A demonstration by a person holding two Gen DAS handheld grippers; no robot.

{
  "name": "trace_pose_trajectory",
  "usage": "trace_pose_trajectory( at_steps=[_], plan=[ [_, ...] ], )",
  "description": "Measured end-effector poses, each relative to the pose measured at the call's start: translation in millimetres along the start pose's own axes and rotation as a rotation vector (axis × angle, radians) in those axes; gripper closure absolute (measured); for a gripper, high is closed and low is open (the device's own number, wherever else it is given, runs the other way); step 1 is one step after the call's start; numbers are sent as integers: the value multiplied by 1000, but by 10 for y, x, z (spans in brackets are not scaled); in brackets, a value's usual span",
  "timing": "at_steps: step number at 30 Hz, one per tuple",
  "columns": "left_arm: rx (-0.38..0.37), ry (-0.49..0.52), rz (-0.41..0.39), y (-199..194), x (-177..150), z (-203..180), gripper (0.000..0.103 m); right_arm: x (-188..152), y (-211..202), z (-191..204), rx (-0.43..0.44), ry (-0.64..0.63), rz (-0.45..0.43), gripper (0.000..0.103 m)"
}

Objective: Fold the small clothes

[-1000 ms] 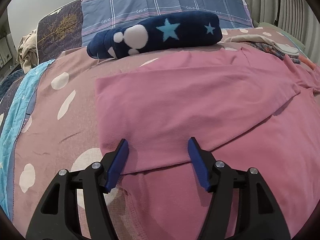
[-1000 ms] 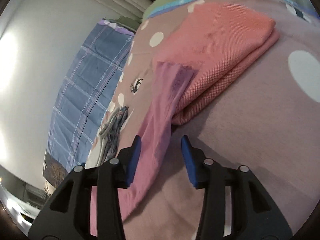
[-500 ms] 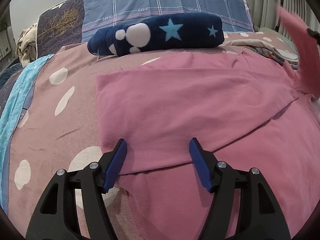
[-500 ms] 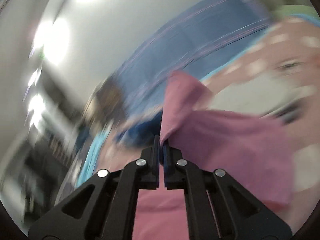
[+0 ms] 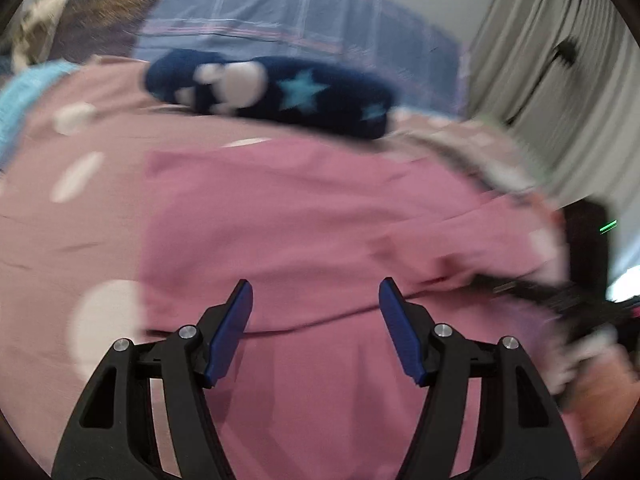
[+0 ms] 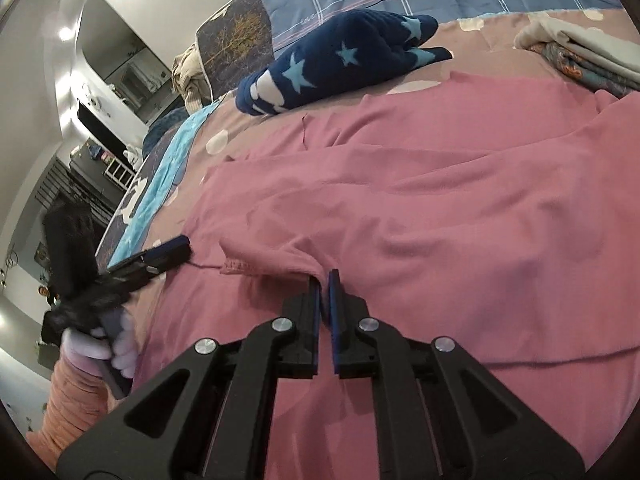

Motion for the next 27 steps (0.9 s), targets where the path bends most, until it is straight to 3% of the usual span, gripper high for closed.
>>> trace_pose_trajectory(
  at_steps=[2,4,10,11,12,14,15,17,18,20,23,27],
  plan=[
    [-101,-39,14,98,30,-193,36,47,41,0,-3,-6,1,97],
    [-151,-92,46,257,57,-286,36,62,20,-16,-6,-5,2,97],
    [-157,-215,158,794,64,-303,38,24,2,-24,-16,-13,-12,97],
    [-159,-215,155,855,88,-338,62,24,3,-23,-17,-14,-13,97],
    [-169,-209,158,874,105,-375,100,25,6,-23,-17,-15,-14,96],
    [-202,-192,144,873,212,-514,99,38,-5,-19,-12,-14,-17,96],
    [-200,-129,113,805,344,-660,99,54,-37,-19,-6,-10,-25,95],
    [-189,-38,68,638,554,-875,99,111,-178,-36,-4,0,-70,79],
    [-185,-4,47,539,657,-949,99,152,-299,-52,-2,4,-106,66],
    [-164,42,19,370,801,-1023,99,212,-523,-95,-6,-7,-168,64],
    [-97,91,-5,65,937,-916,99,215,-771,-297,-102,-46,-218,64],
    [19,63,10,-106,898,-455,99,65,-735,-767,-208,6,-163,63]
  ],
)
Point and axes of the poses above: each gripper's, at about its wrist camera, not at the fingertips, and y roughly the way its jaws point, z to its left, x to its top, the point moved 7 cm from there along y, roughly the way its jaws point, and after that the axes turned 12 degrees about -x, right-handed, at the moved point
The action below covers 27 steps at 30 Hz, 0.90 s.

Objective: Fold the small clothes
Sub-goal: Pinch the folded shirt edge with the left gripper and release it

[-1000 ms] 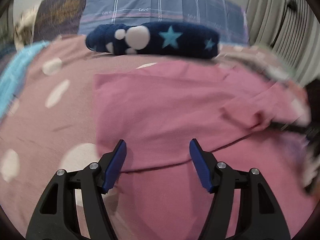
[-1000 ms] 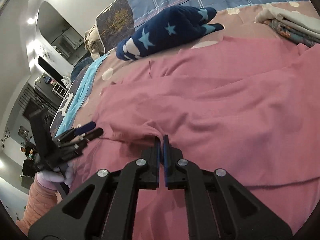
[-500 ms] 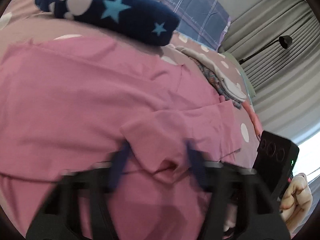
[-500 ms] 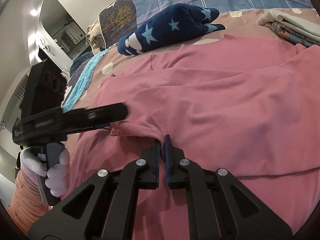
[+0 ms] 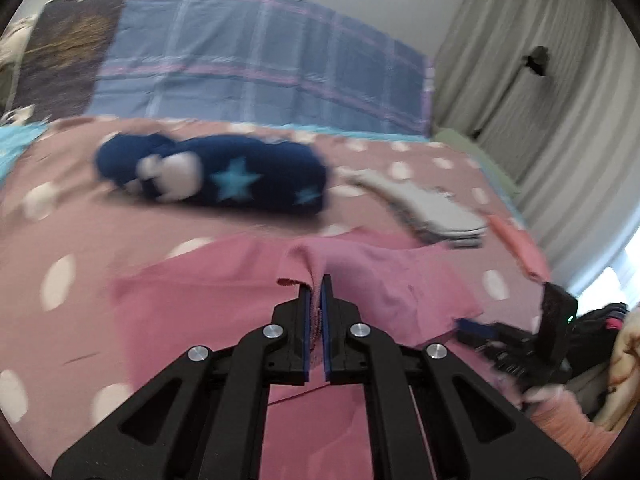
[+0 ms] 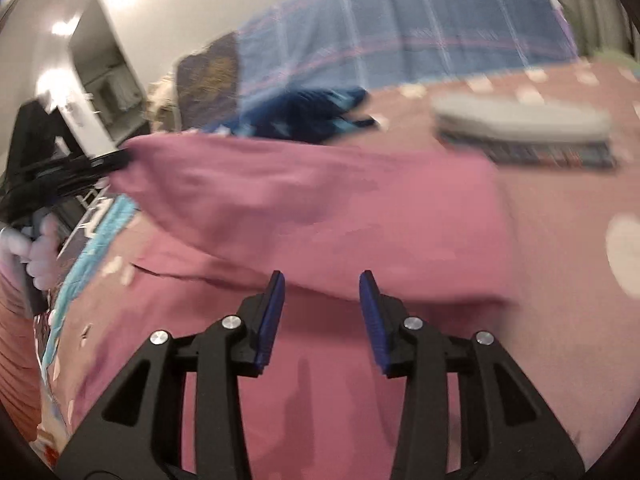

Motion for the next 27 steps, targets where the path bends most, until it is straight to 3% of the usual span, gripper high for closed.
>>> trace_pose_trajectory(
  at_steps=[2,6,11,13,14,15,17,19,20,24,26,27],
  plan=[
    [73,-40,28,-8,-123,317,99,-159,164,-203,-27,61,72,66],
    [190,-128,65,32,-375,877,99,-204,204,-262,0,104,75,66],
    [164,-189,61,61,-477,1049,99,-204,186,-132,-38,31,60,58],
    [159,-185,83,93,-518,1023,88,-200,176,-131,-39,25,61,57],
    [159,-183,92,81,-568,1020,66,-198,178,-137,-38,26,62,57],
    [167,-172,99,108,-599,1000,57,-194,182,-148,-35,29,63,57],
    [159,-157,125,197,-680,969,57,-194,188,-161,-32,33,65,57],
    [146,-155,149,331,-752,939,69,-194,199,-154,-35,30,67,57],
    [153,-136,148,345,-755,914,102,-196,200,-149,-37,27,67,56],
    [168,-52,35,57,-487,668,101,-207,169,-149,-37,23,61,54],
    [166,-20,16,-80,-377,610,101,-207,144,-159,-29,29,58,53],
    [229,-2,15,-157,-338,671,101,-212,130,-162,-23,33,56,52]
  ],
)
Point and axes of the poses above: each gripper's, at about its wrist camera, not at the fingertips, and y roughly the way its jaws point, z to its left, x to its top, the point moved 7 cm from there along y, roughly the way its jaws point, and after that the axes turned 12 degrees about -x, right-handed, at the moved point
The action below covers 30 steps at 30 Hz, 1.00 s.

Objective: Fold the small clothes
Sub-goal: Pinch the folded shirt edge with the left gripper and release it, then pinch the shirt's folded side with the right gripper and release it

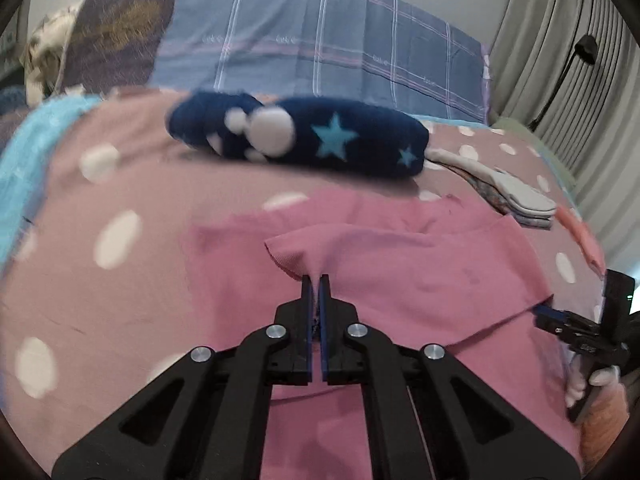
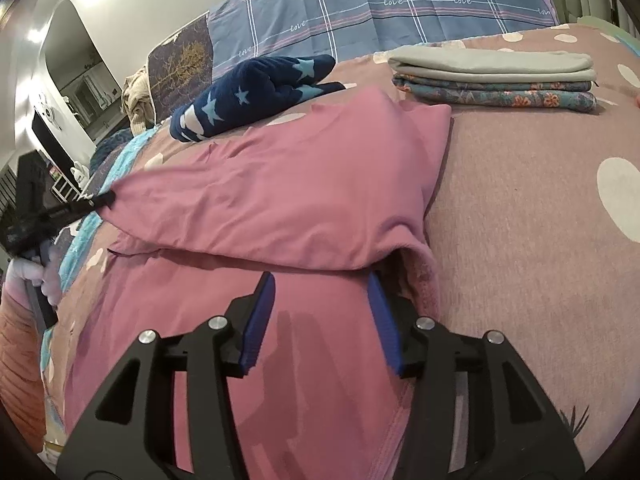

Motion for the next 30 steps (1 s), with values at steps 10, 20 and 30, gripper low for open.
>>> trace_pose_trajectory(
  at_steps=[10,20,30],
  plan=[
    [94,-1,11,64,-202,167,73,-38,-299,-6,32,-19,-9,51],
    [36,82,75,707,-532,-276,49,83,45,29,-148,-107,5,77],
    [23,82,60,683,-554,-290,44,170,-35,-222,-115,39,28,85]
  ],
)
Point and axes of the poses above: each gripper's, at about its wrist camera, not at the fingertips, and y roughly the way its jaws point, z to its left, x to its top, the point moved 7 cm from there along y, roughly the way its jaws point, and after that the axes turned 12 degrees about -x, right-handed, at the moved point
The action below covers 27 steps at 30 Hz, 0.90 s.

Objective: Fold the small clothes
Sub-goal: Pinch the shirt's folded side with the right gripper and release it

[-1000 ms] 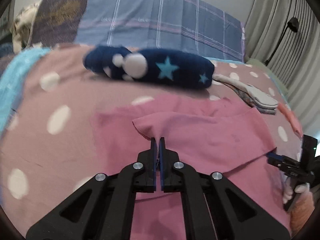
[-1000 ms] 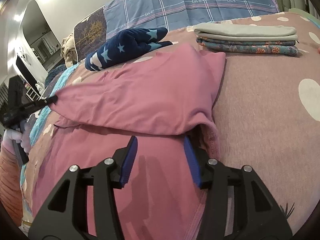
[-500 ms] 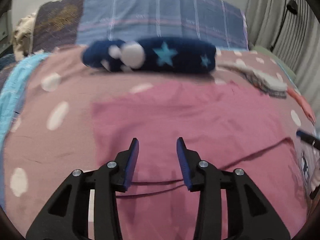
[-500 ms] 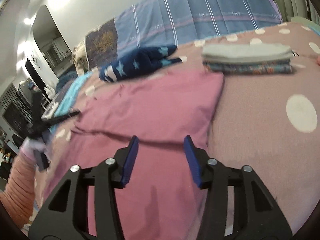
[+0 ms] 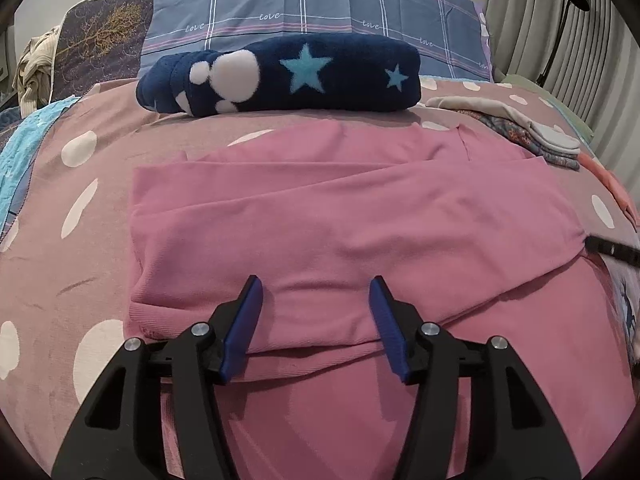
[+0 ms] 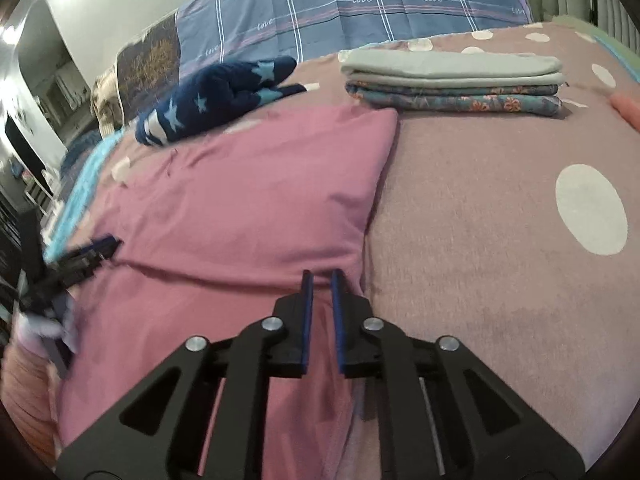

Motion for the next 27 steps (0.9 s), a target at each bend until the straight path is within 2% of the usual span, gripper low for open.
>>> trace_pose_trajectory(
  at_steps=[1,3,7,9,10,11,12,14,17,19,22,25,27],
  plan=[
    [3,5,2,5,0,-6,44,87,4,-38,4,20,-4,75],
    [12,15,6,19,0,-21,43,270,62,-115,-13,53,-11,61],
    [13,20,8,30,-5,-31,41,643,427,-369,8,193,51,57],
    [13,21,7,32,-7,-33,40,780,621,-342,49,235,73,57],
    [15,23,7,31,-7,-35,40,811,654,-292,54,216,63,84],
    [16,24,6,31,-5,-31,40,813,683,-190,30,144,51,96],
    [17,24,6,30,-5,-32,40,793,706,-135,-19,89,50,97],
    [13,23,5,33,-3,-33,39,748,735,-94,-87,-4,4,97],
    [-1,21,5,35,-1,-32,37,716,764,-201,-26,56,5,98],
    [-4,20,3,29,-4,-41,37,724,703,-220,-29,68,-4,92],
    [-12,16,-10,-22,13,-48,37,654,415,-240,-107,63,-36,80],
    [-17,24,-31,-175,28,-114,37,520,56,-128,-19,38,-72,80],
    [-32,50,-49,-296,12,-191,33,317,-106,42,1,-64,-71,74]
  ],
)
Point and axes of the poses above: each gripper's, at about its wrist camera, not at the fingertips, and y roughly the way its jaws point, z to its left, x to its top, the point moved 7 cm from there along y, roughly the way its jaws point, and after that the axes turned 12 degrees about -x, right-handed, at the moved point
